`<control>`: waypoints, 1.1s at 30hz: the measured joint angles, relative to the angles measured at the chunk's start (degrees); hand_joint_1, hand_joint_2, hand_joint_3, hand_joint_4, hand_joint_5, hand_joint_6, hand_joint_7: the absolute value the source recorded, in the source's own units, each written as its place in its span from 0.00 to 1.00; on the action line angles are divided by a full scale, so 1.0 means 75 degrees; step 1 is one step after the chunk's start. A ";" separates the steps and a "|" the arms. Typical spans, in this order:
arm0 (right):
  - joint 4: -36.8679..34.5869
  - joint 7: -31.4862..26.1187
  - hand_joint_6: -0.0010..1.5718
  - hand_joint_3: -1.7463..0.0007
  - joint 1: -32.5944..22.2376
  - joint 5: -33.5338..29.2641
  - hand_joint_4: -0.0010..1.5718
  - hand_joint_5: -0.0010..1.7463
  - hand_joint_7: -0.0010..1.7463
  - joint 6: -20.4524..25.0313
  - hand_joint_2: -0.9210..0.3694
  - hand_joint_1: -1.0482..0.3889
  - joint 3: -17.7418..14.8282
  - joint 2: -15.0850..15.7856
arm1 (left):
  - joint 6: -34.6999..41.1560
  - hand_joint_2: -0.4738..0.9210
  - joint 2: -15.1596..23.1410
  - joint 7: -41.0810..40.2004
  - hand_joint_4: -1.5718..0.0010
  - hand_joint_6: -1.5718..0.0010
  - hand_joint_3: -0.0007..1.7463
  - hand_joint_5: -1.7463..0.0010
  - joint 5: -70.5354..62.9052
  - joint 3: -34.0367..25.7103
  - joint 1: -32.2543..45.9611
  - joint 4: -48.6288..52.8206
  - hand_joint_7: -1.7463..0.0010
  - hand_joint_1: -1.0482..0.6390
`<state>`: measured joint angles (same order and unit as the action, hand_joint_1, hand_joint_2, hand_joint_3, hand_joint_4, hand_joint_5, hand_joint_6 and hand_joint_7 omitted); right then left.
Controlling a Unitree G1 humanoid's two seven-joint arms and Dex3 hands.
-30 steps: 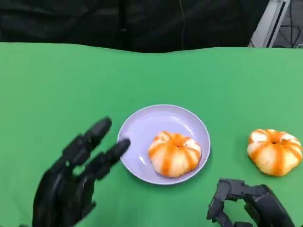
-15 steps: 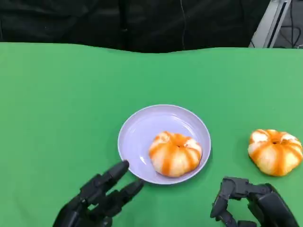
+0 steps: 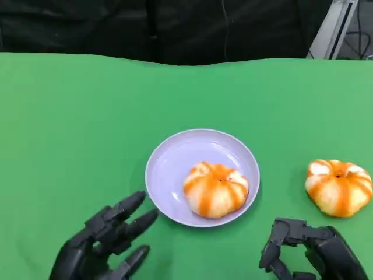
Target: Grasp the bread from the table and place it into the plate.
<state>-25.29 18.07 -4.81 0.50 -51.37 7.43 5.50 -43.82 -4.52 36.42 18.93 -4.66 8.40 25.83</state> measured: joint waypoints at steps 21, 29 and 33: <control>-0.0006 0.0072 0.51 0.48 -0.0001 0.0065 0.51 0.91 0.75 0.0023 0.23 0.57 -0.0001 0.0004 | -0.1803 0.63 0.0256 -0.1710 0.36 0.32 0.75 0.18 -0.1975 0.0285 -0.0598 0.1471 0.39 0.59; 0.0006 0.0070 0.51 0.48 0.0000 0.0065 0.51 0.90 0.76 0.0059 0.24 0.57 0.0000 0.0004 | -0.2039 0.64 0.0253 -0.2281 0.40 0.39 0.76 0.12 -0.2656 0.0621 -0.0619 0.1805 0.28 0.56; 0.0010 0.0071 0.51 0.47 0.0002 0.0065 0.51 0.91 0.76 0.0095 0.24 0.56 0.0001 0.0004 | -0.2162 0.64 0.0299 -0.2430 0.40 0.39 0.76 0.11 -0.2780 0.0710 -0.0682 0.1933 0.27 0.55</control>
<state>-25.22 18.60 -4.80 0.99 -50.65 7.43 5.53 -60.04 -2.27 18.19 -1.92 0.67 3.29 40.33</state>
